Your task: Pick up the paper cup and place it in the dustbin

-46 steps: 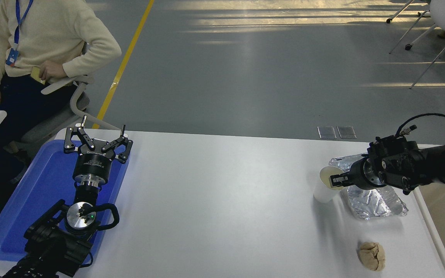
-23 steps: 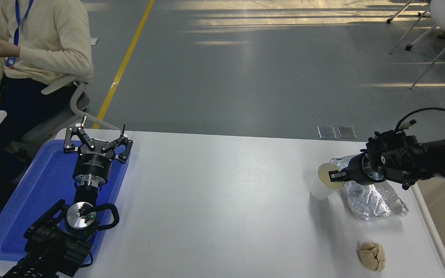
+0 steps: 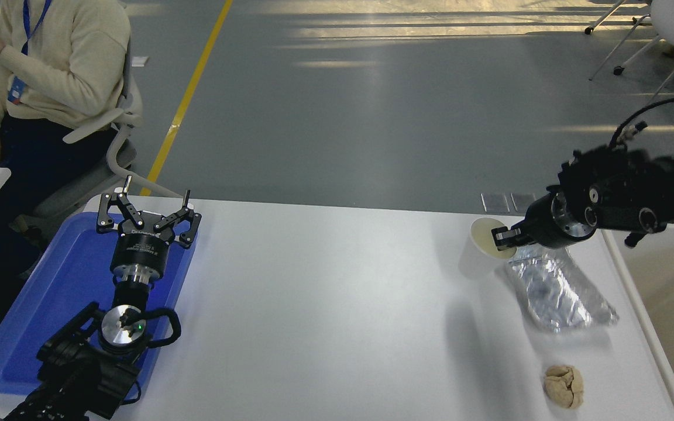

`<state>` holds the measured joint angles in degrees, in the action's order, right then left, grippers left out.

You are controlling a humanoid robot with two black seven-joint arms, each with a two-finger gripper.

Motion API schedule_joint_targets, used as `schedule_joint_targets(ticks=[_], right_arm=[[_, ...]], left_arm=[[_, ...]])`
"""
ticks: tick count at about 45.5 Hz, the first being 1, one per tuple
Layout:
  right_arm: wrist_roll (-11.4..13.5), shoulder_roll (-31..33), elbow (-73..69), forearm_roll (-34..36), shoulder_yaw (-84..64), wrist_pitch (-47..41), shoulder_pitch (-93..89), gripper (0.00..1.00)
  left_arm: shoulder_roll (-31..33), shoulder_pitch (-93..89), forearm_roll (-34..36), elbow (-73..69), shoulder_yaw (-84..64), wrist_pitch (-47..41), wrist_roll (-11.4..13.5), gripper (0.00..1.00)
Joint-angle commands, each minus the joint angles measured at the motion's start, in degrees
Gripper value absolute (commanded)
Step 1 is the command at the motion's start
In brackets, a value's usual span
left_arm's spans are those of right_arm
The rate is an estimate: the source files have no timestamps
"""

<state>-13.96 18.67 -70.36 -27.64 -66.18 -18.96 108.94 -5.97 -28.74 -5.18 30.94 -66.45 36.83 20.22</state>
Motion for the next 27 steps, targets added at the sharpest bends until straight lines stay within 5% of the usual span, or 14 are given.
schedule_joint_targets(ticks=[1, 27], right_arm=[[-0.02, 0.23, -7.95, 2.68, -2.11, -5.65, 14.72, 0.0], [0.6, 0.93, -8.04, 3.03, -3.25, -12.94, 23.25, 0.0]], left_arm=[[0.0, 0.0, 0.0, 0.0, 0.0, 0.0, 0.0, 1.0], [0.0, 0.0, 0.0, 0.0, 0.0, 0.0, 0.0, 1.0]])
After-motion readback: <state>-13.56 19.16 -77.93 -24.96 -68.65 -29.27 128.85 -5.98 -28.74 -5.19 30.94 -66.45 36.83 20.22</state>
